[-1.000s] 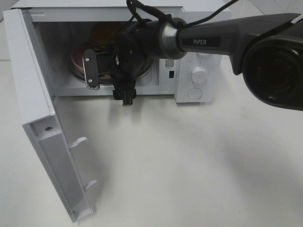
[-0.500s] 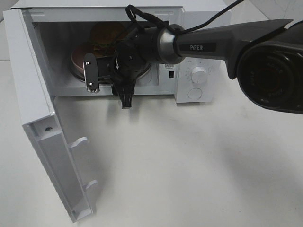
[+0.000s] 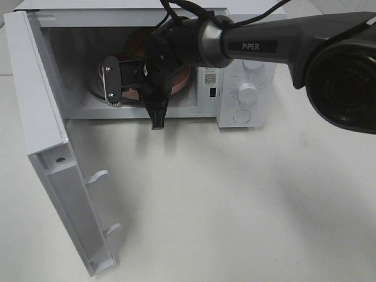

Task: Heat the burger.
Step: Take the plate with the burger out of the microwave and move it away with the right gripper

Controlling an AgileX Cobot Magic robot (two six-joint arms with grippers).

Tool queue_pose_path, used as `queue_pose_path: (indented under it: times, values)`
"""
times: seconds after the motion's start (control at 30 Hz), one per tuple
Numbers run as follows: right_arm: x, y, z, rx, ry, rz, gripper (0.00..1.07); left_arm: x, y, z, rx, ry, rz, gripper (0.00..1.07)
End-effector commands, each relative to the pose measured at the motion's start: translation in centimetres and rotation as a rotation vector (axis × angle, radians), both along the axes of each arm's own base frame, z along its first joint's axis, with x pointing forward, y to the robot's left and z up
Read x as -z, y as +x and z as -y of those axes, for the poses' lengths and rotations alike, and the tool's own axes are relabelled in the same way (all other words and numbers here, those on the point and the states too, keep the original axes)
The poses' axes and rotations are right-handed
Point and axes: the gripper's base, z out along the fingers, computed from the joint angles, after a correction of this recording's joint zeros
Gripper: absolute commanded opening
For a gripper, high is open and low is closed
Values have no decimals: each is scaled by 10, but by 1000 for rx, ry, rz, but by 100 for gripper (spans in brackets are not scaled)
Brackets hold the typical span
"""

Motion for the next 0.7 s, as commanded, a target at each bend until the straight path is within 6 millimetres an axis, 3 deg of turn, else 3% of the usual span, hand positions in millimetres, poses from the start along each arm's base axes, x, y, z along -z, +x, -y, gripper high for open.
queue_pose_path:
  times: [0.03,0.7]
  values:
    - [-7,-4,3,-2,-6,-20,0,0,-2,1,3,-9,23,100]
    - [-27,-43,19,-179,8,106,0,0,-2,1,3,-9,23,100]
